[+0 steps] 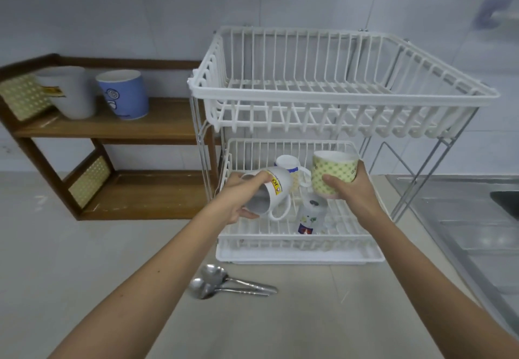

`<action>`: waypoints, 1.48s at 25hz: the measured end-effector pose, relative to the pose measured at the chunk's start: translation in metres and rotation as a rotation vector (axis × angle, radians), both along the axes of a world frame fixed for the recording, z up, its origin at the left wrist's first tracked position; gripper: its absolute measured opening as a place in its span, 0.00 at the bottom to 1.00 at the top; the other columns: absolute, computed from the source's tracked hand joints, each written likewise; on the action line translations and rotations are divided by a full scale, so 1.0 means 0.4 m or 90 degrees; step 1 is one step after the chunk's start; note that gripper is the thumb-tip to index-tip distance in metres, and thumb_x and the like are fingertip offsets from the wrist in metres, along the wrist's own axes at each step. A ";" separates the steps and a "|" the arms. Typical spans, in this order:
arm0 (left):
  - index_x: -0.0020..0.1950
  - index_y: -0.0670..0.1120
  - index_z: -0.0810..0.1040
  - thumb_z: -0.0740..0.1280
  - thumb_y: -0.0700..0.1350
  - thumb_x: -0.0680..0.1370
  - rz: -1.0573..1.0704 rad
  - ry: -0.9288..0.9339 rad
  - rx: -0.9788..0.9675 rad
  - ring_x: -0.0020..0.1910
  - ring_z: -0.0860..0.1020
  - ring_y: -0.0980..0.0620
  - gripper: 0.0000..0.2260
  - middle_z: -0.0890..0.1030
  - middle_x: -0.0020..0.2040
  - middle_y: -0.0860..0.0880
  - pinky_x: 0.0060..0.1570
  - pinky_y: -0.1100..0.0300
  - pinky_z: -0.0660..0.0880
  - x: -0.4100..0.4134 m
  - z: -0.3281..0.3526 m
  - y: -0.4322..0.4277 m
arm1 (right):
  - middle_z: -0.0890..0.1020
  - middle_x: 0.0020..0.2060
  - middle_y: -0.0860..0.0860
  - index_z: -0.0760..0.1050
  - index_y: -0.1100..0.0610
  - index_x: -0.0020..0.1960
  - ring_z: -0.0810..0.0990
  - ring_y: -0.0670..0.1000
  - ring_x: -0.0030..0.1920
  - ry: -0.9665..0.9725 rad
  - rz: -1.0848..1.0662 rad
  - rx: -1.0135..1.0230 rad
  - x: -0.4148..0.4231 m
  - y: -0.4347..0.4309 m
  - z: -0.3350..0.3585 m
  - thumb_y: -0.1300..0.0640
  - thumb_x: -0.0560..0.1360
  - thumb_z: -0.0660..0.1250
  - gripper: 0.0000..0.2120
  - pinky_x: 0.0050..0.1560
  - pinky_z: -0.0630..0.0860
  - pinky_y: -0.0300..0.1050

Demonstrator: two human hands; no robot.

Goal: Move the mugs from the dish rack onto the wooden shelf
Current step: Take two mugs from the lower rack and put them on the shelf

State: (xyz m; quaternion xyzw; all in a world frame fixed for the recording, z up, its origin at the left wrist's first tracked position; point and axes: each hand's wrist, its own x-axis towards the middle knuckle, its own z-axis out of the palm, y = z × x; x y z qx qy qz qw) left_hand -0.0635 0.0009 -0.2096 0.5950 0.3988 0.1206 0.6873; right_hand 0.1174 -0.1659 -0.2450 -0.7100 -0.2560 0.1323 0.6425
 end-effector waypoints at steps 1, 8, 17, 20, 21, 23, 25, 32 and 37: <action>0.56 0.50 0.70 0.73 0.51 0.69 -0.010 -0.008 0.013 0.54 0.77 0.45 0.19 0.76 0.58 0.46 0.47 0.48 0.78 -0.027 0.012 -0.001 | 0.77 0.52 0.42 0.65 0.44 0.60 0.78 0.44 0.54 -0.009 0.032 0.011 -0.025 0.000 0.004 0.53 0.61 0.78 0.33 0.41 0.77 0.37; 0.51 0.54 0.77 0.73 0.51 0.62 -0.239 0.075 0.170 0.39 0.78 0.53 0.18 0.82 0.43 0.51 0.36 0.62 0.70 -0.335 0.119 0.077 | 0.83 0.54 0.39 0.67 0.45 0.62 0.81 0.43 0.56 0.034 0.339 0.019 -0.234 0.022 0.034 0.41 0.51 0.82 0.43 0.47 0.79 0.36; 0.51 0.56 0.76 0.75 0.55 0.59 -0.180 0.331 0.461 0.44 0.80 0.56 0.23 0.81 0.49 0.54 0.38 0.62 0.77 -0.630 0.127 0.410 | 0.81 0.58 0.41 0.72 0.43 0.63 0.78 0.44 0.60 0.082 0.560 -0.059 -0.560 0.284 0.001 0.49 0.58 0.81 0.36 0.53 0.77 0.37; 0.62 0.55 0.75 0.74 0.53 0.61 -0.140 0.364 0.558 0.48 0.78 0.53 0.29 0.80 0.54 0.51 0.39 0.64 0.72 -0.635 0.078 0.536 | 0.80 0.53 0.41 0.69 0.39 0.59 0.78 0.40 0.55 -0.002 0.443 -0.099 -0.626 0.439 -0.044 0.51 0.55 0.80 0.36 0.48 0.76 0.32; 0.66 0.53 0.73 0.74 0.53 0.62 -0.138 0.358 0.581 0.52 0.78 0.51 0.32 0.80 0.58 0.48 0.44 0.64 0.71 -0.631 0.064 0.577 | 0.79 0.53 0.42 0.68 0.40 0.58 0.78 0.41 0.54 -0.014 0.405 -0.112 -0.642 0.496 -0.056 0.52 0.55 0.81 0.36 0.46 0.76 0.31; 0.71 0.51 0.70 0.73 0.52 0.64 -0.154 0.341 0.606 0.62 0.75 0.48 0.36 0.77 0.66 0.46 0.53 0.61 0.72 -0.609 0.036 0.643 | 0.77 0.51 0.43 0.67 0.45 0.59 0.78 0.44 0.52 0.002 0.325 -0.123 -0.659 0.599 -0.077 0.55 0.58 0.81 0.35 0.43 0.76 0.32; 0.73 0.50 0.67 0.73 0.52 0.65 -0.200 0.345 0.618 0.67 0.72 0.46 0.37 0.74 0.69 0.46 0.60 0.57 0.72 -0.580 0.012 0.688 | 0.76 0.49 0.43 0.65 0.48 0.60 0.77 0.42 0.48 0.036 0.249 -0.118 -0.657 0.687 -0.093 0.58 0.60 0.81 0.35 0.36 0.76 0.29; 0.71 0.47 0.69 0.73 0.52 0.66 -0.303 0.408 0.733 0.61 0.74 0.43 0.34 0.78 0.61 0.43 0.58 0.50 0.76 -0.465 -0.086 0.857 | 0.74 0.52 0.50 0.59 0.50 0.62 0.75 0.54 0.56 0.039 0.062 -0.210 -0.605 0.913 -0.202 0.53 0.56 0.82 0.43 0.52 0.77 0.49; 0.65 0.47 0.73 0.73 0.53 0.66 -0.352 0.393 0.741 0.57 0.75 0.44 0.29 0.77 0.58 0.43 0.51 0.53 0.77 -0.409 -0.158 0.947 | 0.73 0.57 0.49 0.58 0.49 0.63 0.73 0.55 0.61 -0.001 0.018 -0.234 -0.569 1.003 -0.267 0.51 0.54 0.83 0.47 0.59 0.74 0.52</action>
